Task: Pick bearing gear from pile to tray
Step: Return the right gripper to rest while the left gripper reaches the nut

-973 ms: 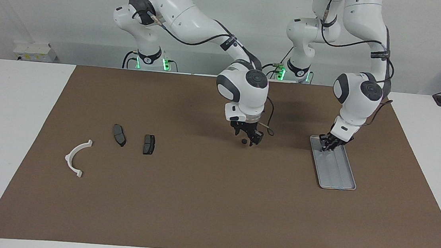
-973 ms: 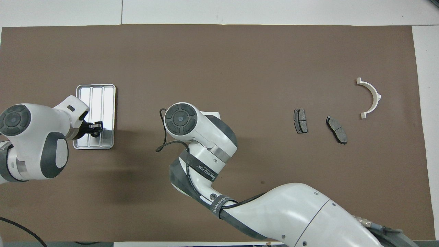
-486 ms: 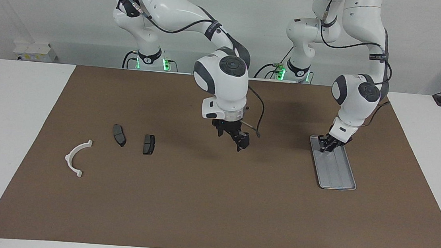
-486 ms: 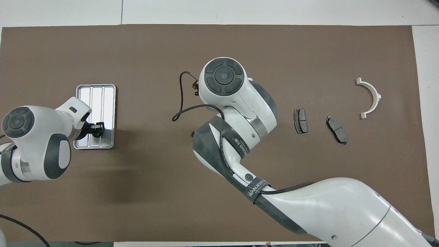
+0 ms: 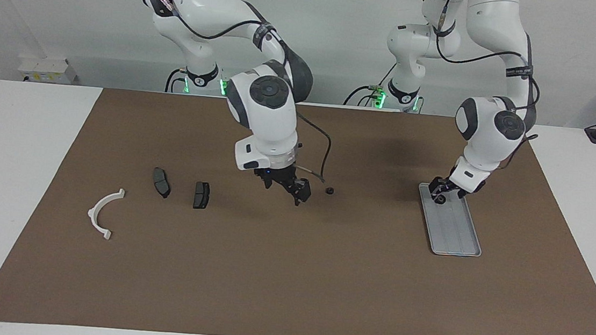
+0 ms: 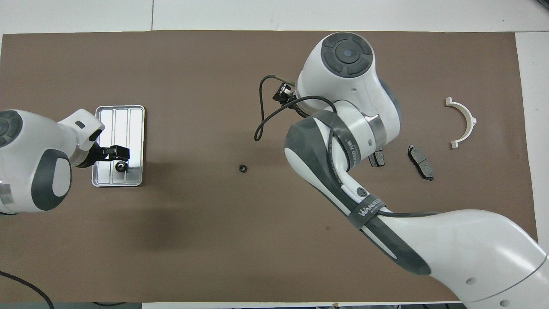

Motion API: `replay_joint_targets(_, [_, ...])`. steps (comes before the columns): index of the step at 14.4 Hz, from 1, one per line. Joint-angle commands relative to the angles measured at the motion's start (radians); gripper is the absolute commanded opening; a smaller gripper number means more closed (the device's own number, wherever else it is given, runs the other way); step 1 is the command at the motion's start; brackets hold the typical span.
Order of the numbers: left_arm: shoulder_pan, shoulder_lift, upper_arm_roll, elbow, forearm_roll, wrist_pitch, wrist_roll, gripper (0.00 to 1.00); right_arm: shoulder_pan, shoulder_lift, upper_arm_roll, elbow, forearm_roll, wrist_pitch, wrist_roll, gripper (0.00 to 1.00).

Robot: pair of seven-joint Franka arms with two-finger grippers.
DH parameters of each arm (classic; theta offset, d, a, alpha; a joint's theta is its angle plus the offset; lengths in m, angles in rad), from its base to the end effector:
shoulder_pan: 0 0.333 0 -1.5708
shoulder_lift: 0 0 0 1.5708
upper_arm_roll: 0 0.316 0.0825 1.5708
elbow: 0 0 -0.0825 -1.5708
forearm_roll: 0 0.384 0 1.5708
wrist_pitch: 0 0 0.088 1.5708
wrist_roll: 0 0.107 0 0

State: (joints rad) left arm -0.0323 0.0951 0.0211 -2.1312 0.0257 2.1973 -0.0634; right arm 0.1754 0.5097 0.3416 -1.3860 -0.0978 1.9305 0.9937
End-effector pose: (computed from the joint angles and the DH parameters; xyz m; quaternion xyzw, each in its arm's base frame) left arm 0.5517 -0.0054 0.3616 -0.9997 -0.0184 0.0141 0.0118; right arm 0.6382 0.3024 0.4357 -0.9690 0.2426 0.0010 0.0474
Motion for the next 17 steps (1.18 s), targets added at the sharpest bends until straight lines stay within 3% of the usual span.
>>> replay_joint_targets(1, [-0.053,0.009,-0.001,0.215,-0.006,-0.189,-0.089,1.0,-0.071,-0.055,0.01,-0.03,0.026,-0.054,-0.243,1.0])
replay_joint_targets(3, [-0.151,0.024,-0.001,0.255,-0.006,-0.17,-0.256,1.0,-0.108,-0.121,-0.007,-0.085,0.026,-0.062,-0.45,1.0])
replay_joint_targets(9, [-0.421,0.031,-0.003,0.248,-0.01,-0.133,-0.573,1.0,-0.125,-0.328,-0.229,-0.269,0.093,-0.061,-0.95,1.0])
replay_joint_targets(12, [-0.51,0.053,-0.003,0.211,-0.021,-0.036,-0.682,1.0,-0.158,-0.42,-0.283,-0.33,0.092,-0.071,-1.034,1.0])
replay_joint_targets(17, [-0.575,0.17,-0.003,0.205,-0.023,0.091,-0.753,1.0,-0.178,-0.548,-0.328,-0.343,0.049,-0.269,-1.034,1.0])
